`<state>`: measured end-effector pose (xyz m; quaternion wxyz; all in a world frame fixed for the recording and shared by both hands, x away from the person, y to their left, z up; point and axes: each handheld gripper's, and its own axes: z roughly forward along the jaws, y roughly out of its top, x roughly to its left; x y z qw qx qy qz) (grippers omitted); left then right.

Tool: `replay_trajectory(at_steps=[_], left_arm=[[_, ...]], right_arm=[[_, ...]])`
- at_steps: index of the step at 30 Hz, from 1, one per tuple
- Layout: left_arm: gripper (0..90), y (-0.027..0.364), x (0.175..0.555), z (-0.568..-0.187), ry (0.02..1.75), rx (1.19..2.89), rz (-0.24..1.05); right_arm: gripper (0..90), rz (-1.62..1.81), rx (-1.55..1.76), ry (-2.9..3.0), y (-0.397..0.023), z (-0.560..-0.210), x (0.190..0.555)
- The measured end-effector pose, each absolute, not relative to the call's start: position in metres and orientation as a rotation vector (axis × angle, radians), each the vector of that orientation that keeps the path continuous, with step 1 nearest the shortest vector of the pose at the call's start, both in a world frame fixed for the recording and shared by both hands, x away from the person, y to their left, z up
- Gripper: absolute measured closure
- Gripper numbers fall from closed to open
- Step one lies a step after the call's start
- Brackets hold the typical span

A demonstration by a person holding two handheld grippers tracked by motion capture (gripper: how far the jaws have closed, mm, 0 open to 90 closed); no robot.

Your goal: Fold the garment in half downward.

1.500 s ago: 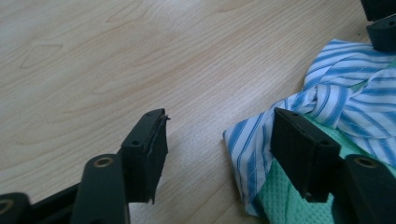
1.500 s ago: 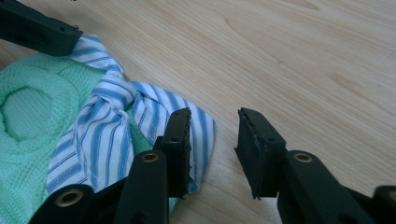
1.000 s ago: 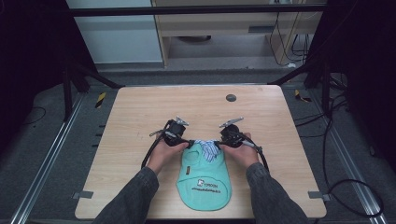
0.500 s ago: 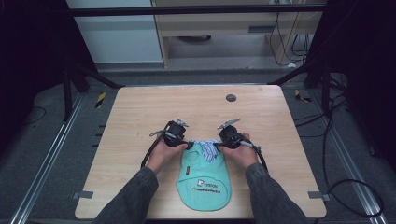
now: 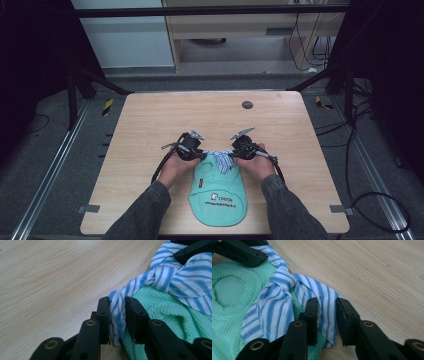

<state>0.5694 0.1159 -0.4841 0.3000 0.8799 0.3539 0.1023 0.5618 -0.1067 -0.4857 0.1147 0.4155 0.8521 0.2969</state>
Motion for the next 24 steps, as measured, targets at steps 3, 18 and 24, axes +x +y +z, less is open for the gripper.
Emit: replay_trajectory(at_steps=[3, 18, 24], left_arm=[[81.5, 0.116, 0.568, -0.485, 0.929, 2.327, 0.247], [85.8, 0.122, 0.559, -0.446, 0.818, 2.29, 0.342], [85.8, 0.122, 0.554, -0.431, 0.785, 2.276, 0.361]], right_arm=[[80.0, 0.89, 1.237, 2.523, -0.106, -0.485, 0.561], [83.4, 0.989, 1.094, 2.466, -0.113, -0.454, 0.546], [83.4, 1.024, 1.037, 2.447, -0.117, -0.438, 0.539]])
